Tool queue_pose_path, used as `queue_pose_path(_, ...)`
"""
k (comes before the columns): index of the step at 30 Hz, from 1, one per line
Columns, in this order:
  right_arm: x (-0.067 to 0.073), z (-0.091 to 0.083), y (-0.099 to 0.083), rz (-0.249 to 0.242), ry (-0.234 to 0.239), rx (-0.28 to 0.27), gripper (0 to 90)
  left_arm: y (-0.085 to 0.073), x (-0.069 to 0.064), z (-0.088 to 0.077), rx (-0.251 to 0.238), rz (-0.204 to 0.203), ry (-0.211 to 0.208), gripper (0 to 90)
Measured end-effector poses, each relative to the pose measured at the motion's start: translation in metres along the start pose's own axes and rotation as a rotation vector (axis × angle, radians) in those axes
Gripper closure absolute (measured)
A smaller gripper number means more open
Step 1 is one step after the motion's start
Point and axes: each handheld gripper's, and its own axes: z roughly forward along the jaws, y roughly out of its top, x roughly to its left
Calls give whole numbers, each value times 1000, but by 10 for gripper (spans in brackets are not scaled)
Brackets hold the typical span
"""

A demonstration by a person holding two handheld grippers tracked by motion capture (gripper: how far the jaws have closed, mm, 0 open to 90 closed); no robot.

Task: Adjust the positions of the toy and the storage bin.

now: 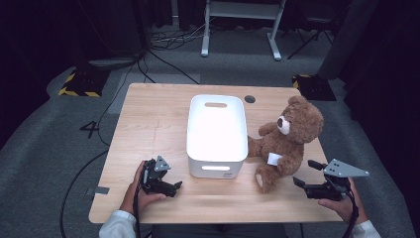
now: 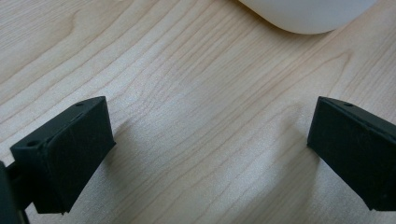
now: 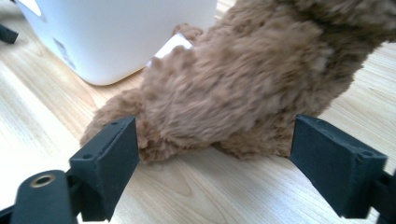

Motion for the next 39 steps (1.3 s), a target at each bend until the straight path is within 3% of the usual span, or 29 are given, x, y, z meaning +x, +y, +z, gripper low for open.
queue_pose_path(2,-6,-2,6,28,-59,-39,155,0,0,0,0,0,0,2)
queue_pose_path(6,-25,-3,32,153,-95,-114,156,0,0,0,1,3,-1,2)
queue_pose_path(8,-30,5,44,194,-147,-99,156,0,0,0,0,0,-3,2)
queue_pose_path(10,-32,13,52,218,-134,-109,155,0,0,0,1,2,-1,2)
queue_pose_path(14,-33,36,58,239,-171,-71,154,0,0,0,1,3,-1,2)
queue_pose_path(16,-36,46,58,251,-217,-45,156,0,0,0,1,4,0,3)
queue_pose_path(18,-39,54,55,290,-194,-25,156,0,0,0,1,3,-1,3)
queue_pose_path(22,-43,70,53,310,-188,21,154,0,0,0,1,3,-2,3)
queue_pose_path(23,-45,74,53,325,-163,30,141,0,0,0,1,3,-2,3)
queue_pose_path(25,-49,83,52,333,-158,72,73,0,0,0,1,3,-2,3)
queue_pose_path(28,-53,96,50,343,-121,118,116,0,0,0,1,3,-2,3)
queue_pose_path(30,-51,100,50,331,-92,124,179,0,0,0,1,3,-2,3)
queue_pose_path(33,-47,103,51,297,-85,125,304,0,0,0,0,3,-2,3)
queue_pose_path(34,-47,103,51,297,-85,125,304,0,0,0,0,3,-2,3)
queue_pose_path(35,-45,102,50,268,-72,120,408,0,0,0,0,3,-2,3)
queue_pose_path(39,-45,99,46,246,-65,95,525,0,0,0,1,5,0,3)
